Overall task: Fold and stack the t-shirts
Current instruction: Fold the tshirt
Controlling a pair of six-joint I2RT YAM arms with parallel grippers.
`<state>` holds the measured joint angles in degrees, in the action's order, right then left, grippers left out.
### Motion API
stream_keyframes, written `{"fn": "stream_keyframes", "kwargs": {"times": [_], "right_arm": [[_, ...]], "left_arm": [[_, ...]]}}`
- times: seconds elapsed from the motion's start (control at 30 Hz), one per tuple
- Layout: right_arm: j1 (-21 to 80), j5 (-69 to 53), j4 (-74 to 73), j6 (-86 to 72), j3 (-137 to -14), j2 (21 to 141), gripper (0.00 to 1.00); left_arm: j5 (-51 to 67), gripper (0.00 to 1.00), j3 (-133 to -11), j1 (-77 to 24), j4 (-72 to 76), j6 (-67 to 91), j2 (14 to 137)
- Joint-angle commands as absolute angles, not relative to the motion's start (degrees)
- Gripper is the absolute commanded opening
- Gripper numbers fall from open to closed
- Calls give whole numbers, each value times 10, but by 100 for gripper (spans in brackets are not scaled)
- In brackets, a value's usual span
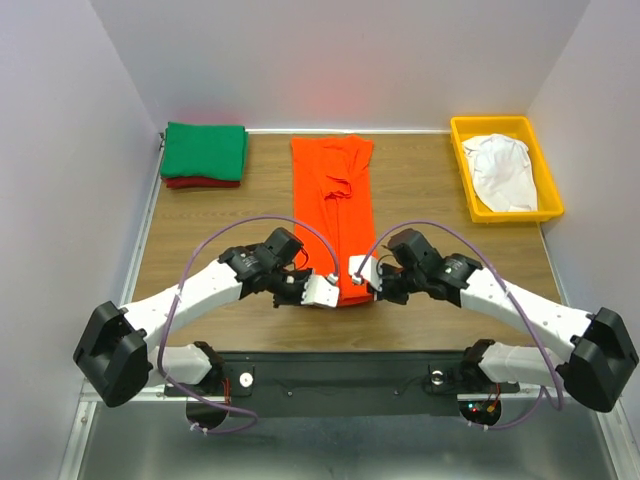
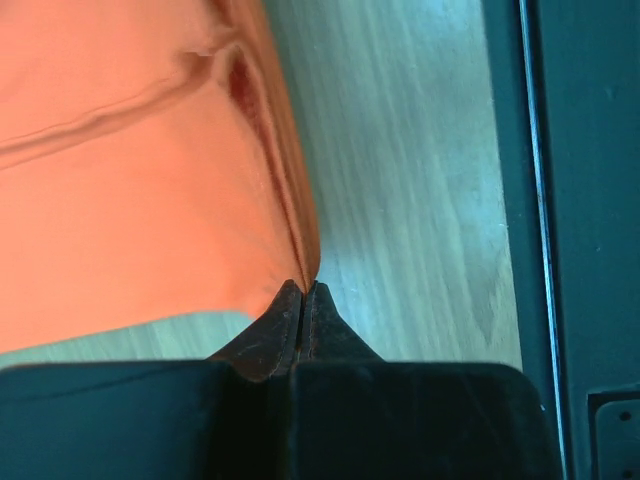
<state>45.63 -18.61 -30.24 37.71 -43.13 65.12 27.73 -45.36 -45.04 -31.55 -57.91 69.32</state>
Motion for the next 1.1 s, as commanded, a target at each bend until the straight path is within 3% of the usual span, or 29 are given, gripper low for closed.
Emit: {"fn": "stream_keyframes", "kwargs": {"times": [0.0,0.47,1.07], "right_arm": [[415,-193,-316,393,-481,669,1],[268,-254,-245,570,-634,874,1],[185,-267,-215,620,-933,1191,1]], "left_arm": [[289,0,-511,-432,-316,-546,695],[247,0,-593,-306,-157,-637,830],[274,0,-936,-194,-180,-705,1171]]}}
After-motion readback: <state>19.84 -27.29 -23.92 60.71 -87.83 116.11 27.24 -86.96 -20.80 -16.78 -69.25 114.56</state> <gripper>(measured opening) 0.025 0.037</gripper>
